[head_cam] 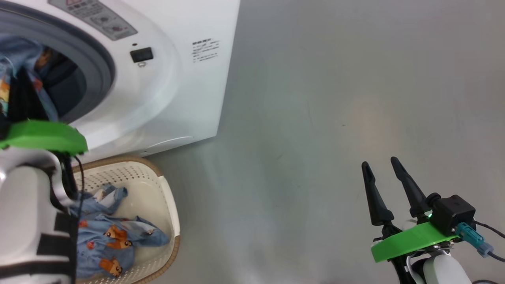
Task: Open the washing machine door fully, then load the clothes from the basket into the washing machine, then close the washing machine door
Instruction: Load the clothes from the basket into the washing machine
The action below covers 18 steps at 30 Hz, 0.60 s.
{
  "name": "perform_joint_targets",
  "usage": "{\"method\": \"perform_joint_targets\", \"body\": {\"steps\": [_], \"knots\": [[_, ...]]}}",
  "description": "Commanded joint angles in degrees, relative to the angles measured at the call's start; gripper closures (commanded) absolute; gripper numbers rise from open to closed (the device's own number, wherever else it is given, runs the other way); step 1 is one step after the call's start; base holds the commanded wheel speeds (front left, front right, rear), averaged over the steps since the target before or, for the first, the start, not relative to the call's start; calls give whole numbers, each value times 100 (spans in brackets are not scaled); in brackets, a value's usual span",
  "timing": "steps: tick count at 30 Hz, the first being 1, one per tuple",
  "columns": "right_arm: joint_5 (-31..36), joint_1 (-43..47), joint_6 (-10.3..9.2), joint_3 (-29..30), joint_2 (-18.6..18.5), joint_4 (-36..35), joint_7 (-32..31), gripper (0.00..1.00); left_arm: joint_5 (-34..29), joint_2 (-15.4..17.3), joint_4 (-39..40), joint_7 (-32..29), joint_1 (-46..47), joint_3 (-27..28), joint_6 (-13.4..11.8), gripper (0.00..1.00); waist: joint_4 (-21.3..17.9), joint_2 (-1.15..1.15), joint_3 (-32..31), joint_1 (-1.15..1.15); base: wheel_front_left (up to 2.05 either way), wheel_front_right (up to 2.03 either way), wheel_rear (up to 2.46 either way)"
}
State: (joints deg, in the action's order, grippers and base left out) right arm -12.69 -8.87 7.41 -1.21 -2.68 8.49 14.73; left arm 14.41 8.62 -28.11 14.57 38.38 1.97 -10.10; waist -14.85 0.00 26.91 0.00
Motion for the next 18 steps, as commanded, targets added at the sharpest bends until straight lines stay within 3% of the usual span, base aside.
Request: {"method": "perform_joint_targets", "body": {"steps": [1,8,18], "knots": [[-19,0,8,-168,-21,-85,27,0,-52,284,-25,-21,248,151,-51,100,-65,0,4,0,0,0,0],[-3,27,8,-323,-21,-42,27,0,-105,574,-882,-73,1170,147,-77,100,-298,0,91,0,0,0,0],[86,147,8,-349,-101,-43,27,0,-115,964,-1988,12,2317,173,75,100,-493,0,362,0,0,0,0]]}}
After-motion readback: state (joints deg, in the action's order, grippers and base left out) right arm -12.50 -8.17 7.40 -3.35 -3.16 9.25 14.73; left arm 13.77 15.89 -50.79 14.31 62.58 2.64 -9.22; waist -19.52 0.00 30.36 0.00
